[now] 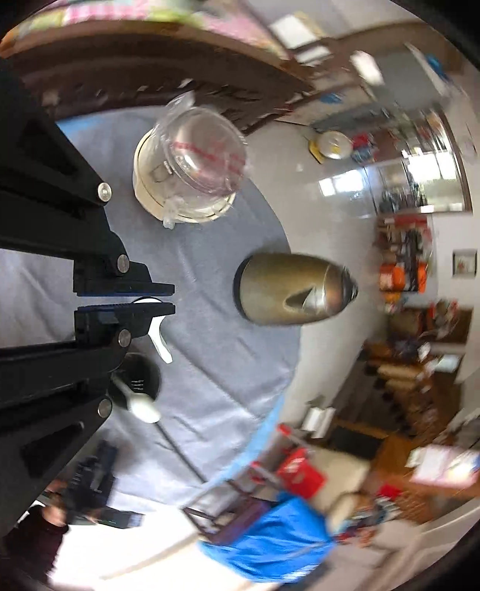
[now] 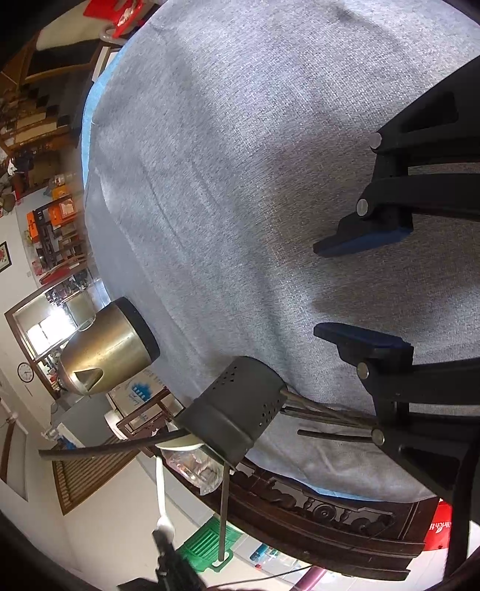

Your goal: Organize utensils

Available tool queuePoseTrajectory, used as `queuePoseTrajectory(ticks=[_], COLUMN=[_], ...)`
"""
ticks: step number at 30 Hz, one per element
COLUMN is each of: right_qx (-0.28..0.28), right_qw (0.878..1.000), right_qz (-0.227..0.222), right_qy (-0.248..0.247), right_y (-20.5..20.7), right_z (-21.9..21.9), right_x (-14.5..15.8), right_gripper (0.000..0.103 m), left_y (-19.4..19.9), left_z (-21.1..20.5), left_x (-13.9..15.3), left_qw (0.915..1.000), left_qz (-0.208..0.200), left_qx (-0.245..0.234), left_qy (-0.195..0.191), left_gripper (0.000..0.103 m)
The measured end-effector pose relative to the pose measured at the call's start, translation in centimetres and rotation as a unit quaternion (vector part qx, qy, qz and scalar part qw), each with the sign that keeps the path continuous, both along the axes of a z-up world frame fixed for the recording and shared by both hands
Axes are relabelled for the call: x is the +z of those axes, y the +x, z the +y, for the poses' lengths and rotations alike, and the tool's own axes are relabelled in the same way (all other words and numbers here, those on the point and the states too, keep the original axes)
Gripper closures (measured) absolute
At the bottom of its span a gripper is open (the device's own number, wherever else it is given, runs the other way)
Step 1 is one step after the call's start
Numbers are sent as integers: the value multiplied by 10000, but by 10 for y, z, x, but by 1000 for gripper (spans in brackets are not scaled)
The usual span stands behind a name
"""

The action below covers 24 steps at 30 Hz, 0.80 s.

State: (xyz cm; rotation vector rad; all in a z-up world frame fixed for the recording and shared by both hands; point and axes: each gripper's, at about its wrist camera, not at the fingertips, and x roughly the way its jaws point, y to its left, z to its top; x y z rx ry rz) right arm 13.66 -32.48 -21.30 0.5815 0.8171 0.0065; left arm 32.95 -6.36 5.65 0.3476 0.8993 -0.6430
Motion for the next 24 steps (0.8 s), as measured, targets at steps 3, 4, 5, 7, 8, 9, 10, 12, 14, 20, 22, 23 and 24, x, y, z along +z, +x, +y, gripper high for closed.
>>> queuePoseTrajectory(ticks=[3, 4, 5, 7, 8, 9, 10, 12, 14, 20, 22, 23, 24], right_qx=[-1, -6, -9, -12, -9, -1, 4, -6, 3, -39, 27, 71, 137], right_qw=[10000, 10000, 10000, 9999, 9999, 9999, 9998, 9994, 9990, 9990, 9988, 9988, 9988], right_qz=[1, 2, 1, 1, 7, 21, 38, 61, 29, -178, -233, -277, -334], right_qy=[40, 57, 78, 112, 126, 148, 175, 337, 440, 404, 419, 403, 344], right_y=[-3, -3, -4, -5, -5, -5, -5, -6, -9, -18, -20, -22, -24], right_z=[-1, -2, -2, -3, -3, -4, -4, -7, -9, -5, 1, 4, 10], right_x=[0, 0, 0, 0, 0, 0, 0, 1, 4, 20, 26, 29, 34], right_gripper=[63, 63, 63, 63, 63, 63, 62, 62, 61, 58, 58, 58, 58], left_y=[-9, -13, -15, -19, -21, -22, -23, -22, -24, -41, -53, -62, -69], left_z=[-26, -33, -41, -58, -66, -74, -81, -89, -86, -49, -29, -12, 4], left_x=[-3, -6, -9, -16, -20, -24, -28, -30, -20, 34, 48, 55, 59], left_qw=[9977, 9960, 9942, 9893, 9871, 9850, 9832, 9828, 9875, 9993, 9996, 9991, 9983], left_qz=[-41, -46, -60, -122, -100, -60, -40, 36, 74, -102, -227, -309, -345], left_qx=[-277, -358, -447, -596, -650, -706, -749, -739, -687, -273, -178, -43, 74], left_qy=[616, 812, 973, 1328, 1460, 1574, 1661, 1691, 1420, 254, -68, -271, -472], left_gripper=[100, 100, 100, 100, 100, 100, 100, 100, 100, 96, 96, 96, 93])
